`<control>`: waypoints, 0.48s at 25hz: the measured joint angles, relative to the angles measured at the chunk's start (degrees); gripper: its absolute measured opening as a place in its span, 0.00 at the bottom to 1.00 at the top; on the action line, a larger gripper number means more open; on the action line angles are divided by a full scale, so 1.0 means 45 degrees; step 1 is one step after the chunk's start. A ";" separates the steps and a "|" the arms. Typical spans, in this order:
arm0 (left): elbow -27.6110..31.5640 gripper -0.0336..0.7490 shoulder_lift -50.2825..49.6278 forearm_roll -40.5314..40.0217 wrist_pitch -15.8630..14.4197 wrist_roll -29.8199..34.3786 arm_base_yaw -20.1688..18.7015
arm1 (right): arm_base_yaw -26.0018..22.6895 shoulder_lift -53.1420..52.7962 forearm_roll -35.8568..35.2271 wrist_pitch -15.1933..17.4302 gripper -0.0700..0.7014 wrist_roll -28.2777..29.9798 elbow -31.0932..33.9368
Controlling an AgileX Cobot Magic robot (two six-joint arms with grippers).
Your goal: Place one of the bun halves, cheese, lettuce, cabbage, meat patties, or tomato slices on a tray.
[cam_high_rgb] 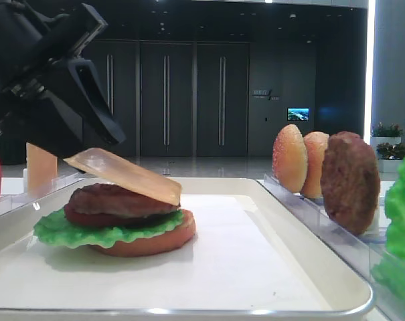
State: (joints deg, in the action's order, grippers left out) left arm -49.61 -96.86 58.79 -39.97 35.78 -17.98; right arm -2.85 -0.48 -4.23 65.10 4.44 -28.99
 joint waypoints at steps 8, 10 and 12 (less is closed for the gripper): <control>0.0000 0.67 0.0044 -0.2166 -0.0252 -0.1732 0.0319 | 0.0000 0.0000 0.0000 0.0000 0.54 0.0000 0.0000; -0.0043 0.67 0.0243 -0.2965 -0.0252 -0.2339 0.0334 | 0.0000 0.0000 0.0000 0.0000 0.54 0.0000 0.0000; -0.0285 0.67 0.0519 -0.3805 -0.0302 -0.3202 0.0334 | 0.0000 0.0000 0.0000 0.0000 0.54 0.0000 0.0000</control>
State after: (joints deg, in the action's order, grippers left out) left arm -50.89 -94.53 41.67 -41.33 21.38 -16.48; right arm -2.85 -0.48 -4.23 65.10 4.44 -28.99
